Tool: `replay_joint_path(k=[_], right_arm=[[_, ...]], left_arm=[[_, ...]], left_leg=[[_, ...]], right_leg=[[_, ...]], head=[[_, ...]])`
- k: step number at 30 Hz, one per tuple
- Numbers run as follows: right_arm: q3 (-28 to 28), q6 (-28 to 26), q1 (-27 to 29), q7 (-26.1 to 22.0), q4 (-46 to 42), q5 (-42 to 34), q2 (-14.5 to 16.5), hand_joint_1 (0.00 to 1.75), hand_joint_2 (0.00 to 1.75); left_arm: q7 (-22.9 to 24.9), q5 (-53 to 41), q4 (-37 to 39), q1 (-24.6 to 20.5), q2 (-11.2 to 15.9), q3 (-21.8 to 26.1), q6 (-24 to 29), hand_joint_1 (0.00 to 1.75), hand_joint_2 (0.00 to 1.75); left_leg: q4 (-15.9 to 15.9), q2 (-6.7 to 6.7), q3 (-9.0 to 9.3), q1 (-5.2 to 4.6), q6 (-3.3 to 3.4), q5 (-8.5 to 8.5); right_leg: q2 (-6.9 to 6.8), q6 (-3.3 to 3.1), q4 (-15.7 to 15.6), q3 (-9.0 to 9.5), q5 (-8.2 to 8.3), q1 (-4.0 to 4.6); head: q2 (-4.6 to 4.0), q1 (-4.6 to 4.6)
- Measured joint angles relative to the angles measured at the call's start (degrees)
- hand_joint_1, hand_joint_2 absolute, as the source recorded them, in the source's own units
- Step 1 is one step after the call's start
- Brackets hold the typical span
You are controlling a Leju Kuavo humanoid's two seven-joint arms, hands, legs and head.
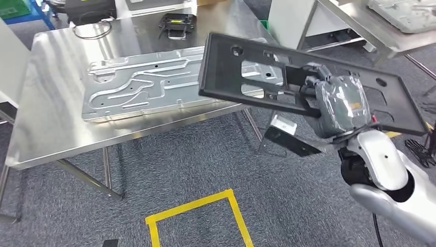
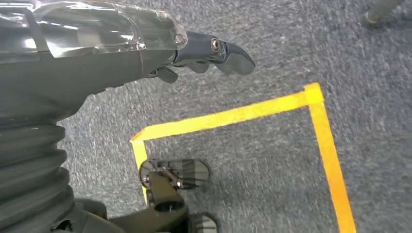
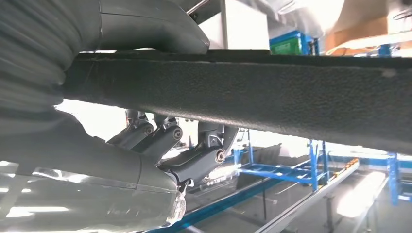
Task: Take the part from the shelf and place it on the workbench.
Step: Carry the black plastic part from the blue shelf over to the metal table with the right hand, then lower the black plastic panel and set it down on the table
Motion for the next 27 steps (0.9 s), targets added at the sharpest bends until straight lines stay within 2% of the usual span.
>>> replay_joint_path(k=[2,3,4,5,7,8,9,10,13,15,17,18,19,20,22,23,24,25,27], right_arm=[[-0.9,0.0,0.7,0.0,0.0,0.0,-0.2,1.75,1.75],[-1.3,0.0,1.1,0.0,0.0,0.0,-0.2,1.75,1.75],[-1.6,0.0,1.5,0.0,0.0,-0.1,-0.2,1.75,1.75],[-2.0,0.0,1.8,0.0,0.0,-0.1,-0.3,1.75,1.75],[-2.8,0.0,2.2,0.0,0.0,-0.2,-0.4,1.75,1.75],[-3.2,0.0,2.3,0.0,0.0,-0.2,-0.5,1.75,1.75],[-3.6,0.1,2.4,0.0,0.0,-0.4,-0.6,1.75,1.75],[-3.9,0.1,2.5,0.0,0.0,-0.5,-0.7,1.75,1.75],[-4.8,0.7,3.0,0.0,0.0,-0.9,-1.2,1.75,1.75],[-5.2,1.6,2.9,0.0,0.0,-1.5,-1.7,1.75,1.75],[-5.4,2.5,2.8,0.0,0.1,-2.2,-1.9,1.75,1.75],[-5.4,2.8,2.8,0.0,0.1,-2.5,-1.9,1.75,1.75],[-5.4,3.1,2.7,0.0,0.1,-2.7,-1.9,1.75,1.75],[-5.3,3.4,2.4,0.0,0.1,-2.8,-1.9,1.75,1.75],[-4.9,3.9,1.4,-0.1,0.2,-3.0,-1.8,1.75,1.75],[-4.6,4.1,0.9,-0.2,0.3,-3.1,-1.6,1.75,1.75],[-4.2,4.3,0.3,-0.3,0.4,-3.1,-1.5,1.75,1.75],[-3.9,4.4,-0.2,-0.4,0.5,-3.1,-1.3,1.75,1.75],[-3.1,4.7,-1.3,-0.6,0.7,-3.0,-0.8,1.75,1.75]], left_arm=[[0.0,0.0,0.0,0.0,-0.1,0.0,0.0,0.00,1.75],[0.0,0.0,0.0,0.1,-0.1,0.0,0.0,0.00,1.75],[0.0,0.1,0.0,0.2,-0.1,0.0,0.0,0.00,1.75],[0.0,0.1,0.0,0.2,-0.1,0.0,0.0,0.00,1.75],[0.0,0.1,0.0,0.2,-0.1,0.0,0.0,0.00,1.75],[0.0,0.1,0.0,0.2,-0.1,0.0,0.0,0.00,1.75],[0.0,0.1,0.0,0.2,-0.1,0.0,-0.1,0.00,1.75],[0.0,0.1,0.0,0.2,-0.1,0.0,-0.1,0.00,1.75],[-0.1,0.2,0.1,0.3,0.0,0.0,-0.2,0.00,1.75],[-0.2,0.3,0.1,0.3,0.1,0.0,-0.3,0.00,1.75],[-0.2,0.3,0.1,0.4,0.1,0.0,-0.4,0.00,1.75],[-0.2,0.3,0.1,0.4,0.1,0.0,-0.5,0.00,1.75],[-0.2,0.3,0.1,0.5,0.1,0.0,-0.5,0.00,1.75],[-0.2,0.3,0.1,0.5,0.1,0.0,-0.5,0.00,1.75],[-0.2,0.3,0.1,0.5,0.1,0.0,-0.6,0.00,1.75],[-0.2,0.3,0.2,0.4,0.0,0.0,-0.6,0.00,1.75],[-0.2,0.3,0.2,0.4,0.0,0.0,-0.6,0.00,1.75],[-0.2,0.3,0.2,0.3,-0.1,0.0,-0.7,0.00,1.75],[-0.2,0.3,0.2,0.2,-0.2,0.0,-0.7,0.00,1.75]], left_leg=[[7.7,0.14,-4.41,-0.02,-0.03,-2.81],[10.3,0.13,-6.16,-0.04,0.03,-3.16],[10.9,0.11,-6.97,-0.05,0.15,-2.41],[9.3,0.10,-6.61,-0.06,0.33,-0.61],[2.2,0.05,-3.65,-0.10,0.78,3.90],[-1.0,0.02,-2.17,-0.14,0.96,5.16],[-3.1,-0.03,-1.21,-0.21,1.12,5.64],[-3.8,-0.08,-0.85,-0.33,1.27,5.33],[-4.5,-0.17,-0.45,-0.42,2.06,5.05],[-4.8,-0.10,0.14,-0.38,2.68,4.92],[-4.8,0.06,0.59,-0.64,3.17,4.59],[-4.8,0.13,0.78,-0.80,3.32,4.42],[-4.8,0.18,0.99,-0.95,3.40,4.24],[-4.8,0.21,1.25,-1.09,3.42,4.05],[-4.9,0.30,1.82,-1.28,3.31,3.66],[-4.8,0.39,1.90,-1.39,3.17,3.49],[-4.8,0.53,1.83,-1.45,2.99,3.40],[-4.8,0.71,1.68,-1.46,2.79,3.35],[-4.9,1.05,1.55,-1.44,2.30,3.25]], right_leg=[[-0.05,-0.38,0.0,0.22,-0.28,0.20],[-0.05,-0.50,0.0,0.37,-0.44,0.31],[-0.03,-0.52,0.0,0.56,-0.63,0.39],[0.00,-0.48,0.0,0.83,-0.85,0.42],[0.04,-0.12,0.1,1.48,-1.43,0.46],[0.10,0.15,0.2,1.62,-1.70,0.51],[0.14,0.45,0.2,1.66,-1.87,0.54],[0.17,0.77,0.2,1.61,-1.97,0.54],[0.11,1.66,0.6,1.56,-2.70,0.22],[0.06,2.03,4.9,-0.27,-5.08,0.15],[0.06,2.23,12.5,-4.23,-8.14,0.20],[0.05,2.25,15.4,-5.98,-8.76,0.22],[0.04,2.19,16.5,-6.92,-8.32,0.25],[0.04,2.03,15.3,-6.77,-6.75,0.29],[0.07,1.42,8.4,-4.09,-2.16,0.48],[0.05,1.06,4.9,-2.61,-0.59,0.66],[0.02,0.74,2.5,-1.63,0.16,0.86],[0.02,0.48,1.3,-1.20,0.21,1.05],[0.08,0.04,0.7,-1.01,0.12,1.18]], head=[[0.00,-0.24],[0.00,-0.27],[0.00,-0.30],[0.00,-0.31],[0.00,-0.34],[0.00,-0.39],[0.00,-0.44],[0.00,-0.44],[0.00,-0.27],[0.00,0.08],[0.00,0.48],[0.00,0.57],[0.00,0.62],[0.00,0.67],[0.00,0.73],[0.00,0.67],[0.00,0.63],[0.00,0.58],[0.00,0.52]])
